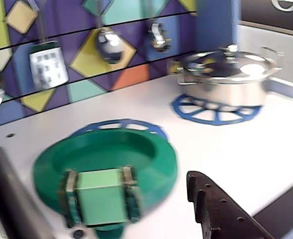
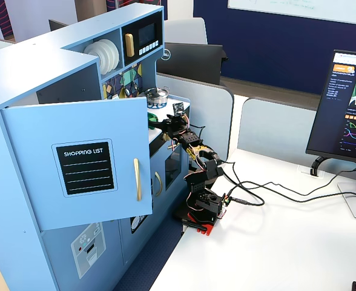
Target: Pick up the lid from the counter and put it on the green recipient
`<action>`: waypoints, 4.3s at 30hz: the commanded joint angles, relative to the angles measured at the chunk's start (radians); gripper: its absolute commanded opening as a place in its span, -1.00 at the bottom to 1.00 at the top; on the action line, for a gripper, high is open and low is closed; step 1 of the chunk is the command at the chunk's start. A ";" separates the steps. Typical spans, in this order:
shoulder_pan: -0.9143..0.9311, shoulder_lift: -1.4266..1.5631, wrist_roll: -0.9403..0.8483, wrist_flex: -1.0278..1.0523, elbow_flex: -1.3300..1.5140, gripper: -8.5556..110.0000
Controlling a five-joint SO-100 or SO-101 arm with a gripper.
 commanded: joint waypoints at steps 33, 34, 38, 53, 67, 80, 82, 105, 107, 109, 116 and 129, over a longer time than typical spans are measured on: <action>-0.046 -0.431 -0.044 -0.138 -0.299 -0.21; -0.049 -0.437 -0.044 -0.138 -0.302 -0.23; -0.061 -0.451 -0.044 -0.137 -0.311 -0.38; -0.077 -0.408 -0.048 -0.224 -0.264 -0.86; -0.101 -0.230 0.006 0.264 -0.698 -0.86; -0.397 -0.212 -0.071 0.491 -0.897 -0.86; -0.440 -0.216 -0.094 0.494 -0.894 -0.86; -0.526 -0.314 -0.130 0.508 -0.885 -0.86; -0.532 -0.313 -0.130 0.509 -0.879 -0.86; -0.538 -0.311 -0.132 0.515 -0.877 -0.86; -0.551 -0.311 -0.135 0.531 -0.873 -0.86; -0.514 -0.281 -0.158 0.574 -0.834 -0.86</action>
